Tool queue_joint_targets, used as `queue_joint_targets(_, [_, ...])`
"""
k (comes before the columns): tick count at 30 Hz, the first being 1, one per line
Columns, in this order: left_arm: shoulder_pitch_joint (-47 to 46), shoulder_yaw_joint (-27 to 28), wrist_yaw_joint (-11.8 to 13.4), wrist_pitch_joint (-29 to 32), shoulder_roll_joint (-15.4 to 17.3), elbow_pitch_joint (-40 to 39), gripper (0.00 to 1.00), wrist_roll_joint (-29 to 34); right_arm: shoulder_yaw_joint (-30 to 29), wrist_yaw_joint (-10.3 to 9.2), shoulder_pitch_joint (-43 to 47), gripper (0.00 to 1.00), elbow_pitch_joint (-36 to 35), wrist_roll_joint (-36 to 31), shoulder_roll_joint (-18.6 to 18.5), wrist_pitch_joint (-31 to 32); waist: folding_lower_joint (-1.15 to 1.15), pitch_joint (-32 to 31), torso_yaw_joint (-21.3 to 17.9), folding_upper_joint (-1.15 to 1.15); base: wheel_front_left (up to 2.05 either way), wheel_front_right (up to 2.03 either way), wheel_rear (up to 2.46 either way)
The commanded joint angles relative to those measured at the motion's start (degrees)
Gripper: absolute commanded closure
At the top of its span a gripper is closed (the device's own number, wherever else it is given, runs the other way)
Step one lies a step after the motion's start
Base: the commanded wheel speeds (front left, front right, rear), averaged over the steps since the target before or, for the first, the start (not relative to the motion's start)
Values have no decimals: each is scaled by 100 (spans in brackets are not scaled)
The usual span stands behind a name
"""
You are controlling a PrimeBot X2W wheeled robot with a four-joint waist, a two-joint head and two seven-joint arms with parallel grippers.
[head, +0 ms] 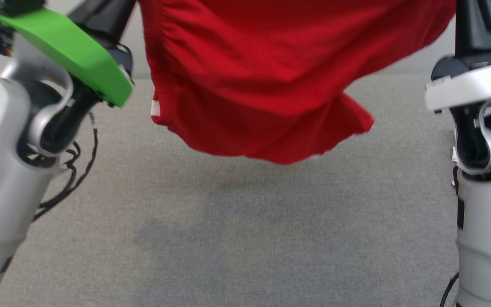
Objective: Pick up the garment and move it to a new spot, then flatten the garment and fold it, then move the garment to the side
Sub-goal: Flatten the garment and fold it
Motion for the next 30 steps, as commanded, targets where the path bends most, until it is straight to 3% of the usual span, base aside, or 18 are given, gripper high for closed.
queue_joint_targets(1, [-123,145,52,40,31,68,100,-177,14,-5,-292,100,134,98,-1,86,0,639,-127,0,0,0,0])
queue_joint_targets(6, [-745,509,48,110,70,296,100,-382,137,-6,-1540,100,745,-38,3,69,0,1705,-310,0,0,0,0])
queue_joint_targets(16, [-2996,570,-239,-647,-170,2035,100,562,98,-9,-4685,100,3090,-560,-10,-831,0,3609,-576,0,0,0,0])
queue_joint_targets(21, [-3969,603,-312,-1494,-531,3239,100,904,-134,-12,-5773,100,4370,-772,-16,-1627,0,4071,-646,0,0,0,0])
queue_joint_targets(24, [-4330,596,-379,-1991,-702,3774,100,1034,-346,-14,-6195,100,5065,-548,-21,-1983,0,4246,-627,0,0,0,0])
queue_joint_targets(30, [-4342,476,-595,-2597,-1059,4671,100,1001,-155,-13,-6277,100,6199,-184,-19,-2338,0,4361,-547,0,0,0,0])
